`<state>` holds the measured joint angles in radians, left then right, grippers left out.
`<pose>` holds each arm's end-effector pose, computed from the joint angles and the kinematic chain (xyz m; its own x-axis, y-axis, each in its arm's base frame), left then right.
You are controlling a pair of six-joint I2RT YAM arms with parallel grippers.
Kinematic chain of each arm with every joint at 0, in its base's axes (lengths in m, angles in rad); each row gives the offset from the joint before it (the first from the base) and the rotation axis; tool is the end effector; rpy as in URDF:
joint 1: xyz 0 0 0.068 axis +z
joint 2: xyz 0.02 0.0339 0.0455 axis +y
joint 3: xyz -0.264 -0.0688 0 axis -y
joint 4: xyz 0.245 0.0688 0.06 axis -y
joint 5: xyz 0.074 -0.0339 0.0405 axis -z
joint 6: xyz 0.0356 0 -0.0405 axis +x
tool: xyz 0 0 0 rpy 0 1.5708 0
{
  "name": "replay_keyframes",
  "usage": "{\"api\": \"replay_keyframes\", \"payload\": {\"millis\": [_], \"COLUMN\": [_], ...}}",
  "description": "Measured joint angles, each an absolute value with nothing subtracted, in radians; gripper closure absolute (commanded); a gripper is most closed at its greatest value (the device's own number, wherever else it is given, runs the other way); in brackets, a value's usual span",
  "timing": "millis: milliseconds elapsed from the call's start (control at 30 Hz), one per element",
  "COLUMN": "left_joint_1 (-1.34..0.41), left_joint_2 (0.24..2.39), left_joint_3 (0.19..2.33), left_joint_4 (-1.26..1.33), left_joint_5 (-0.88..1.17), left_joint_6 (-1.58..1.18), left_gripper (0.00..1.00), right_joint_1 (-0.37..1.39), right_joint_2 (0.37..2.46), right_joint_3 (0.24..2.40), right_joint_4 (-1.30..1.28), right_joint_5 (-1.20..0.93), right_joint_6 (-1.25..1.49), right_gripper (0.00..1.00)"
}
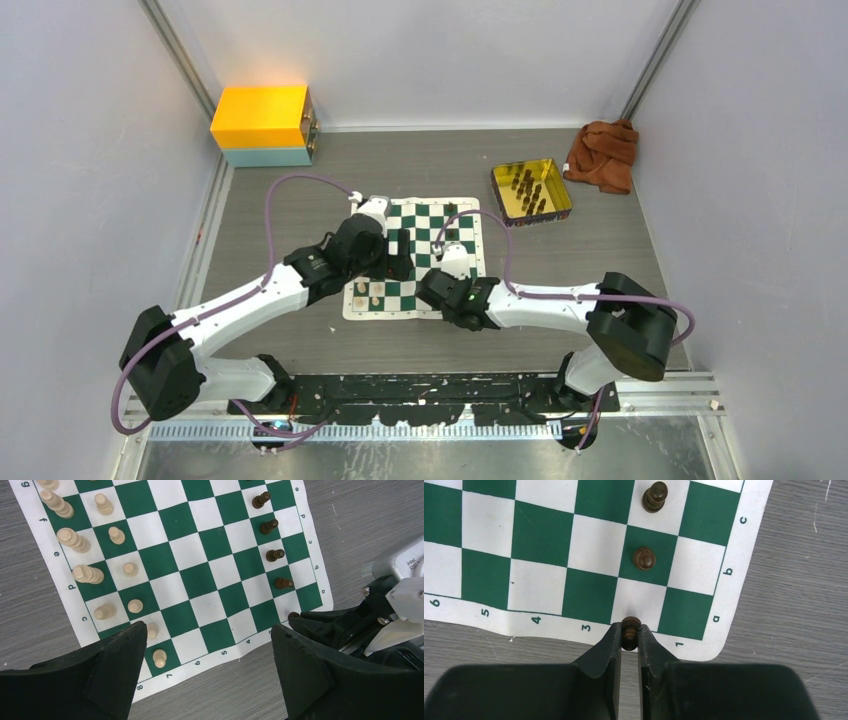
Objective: Set up the chess pieces on the board
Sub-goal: Place the chess piece on the chessboard.
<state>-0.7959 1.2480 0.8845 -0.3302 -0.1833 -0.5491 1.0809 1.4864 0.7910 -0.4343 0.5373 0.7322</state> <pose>0.1938 -0.1887 0.2631 -0.6971 -0.0216 -0.7167 0.2821 0.9106 -0.3019 0.1426 0.2287 0.1711 -0.7545 -0.1943 -0.6269 -0.2029 0.9774 -0.0588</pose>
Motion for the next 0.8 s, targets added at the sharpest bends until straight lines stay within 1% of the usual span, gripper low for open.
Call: {"api": "replay_keyframes", "payload": {"millis": [800], "left_joint_1": [-0.796], "left_joint_2": [1.241], "left_joint_3": [0.859], "left_joint_4": [-0.326], "left_joint_5": [-0.184], "left_joint_6": [-0.544], "left_gripper": [0.06], "right_joint_1": [1.051], "right_joint_2": [1.534], "right_joint_3": [0.793], "right_joint_4": [-0.379], "right_joint_5": [0.538], "right_joint_6": [0.732], "right_gripper": [0.99]}}
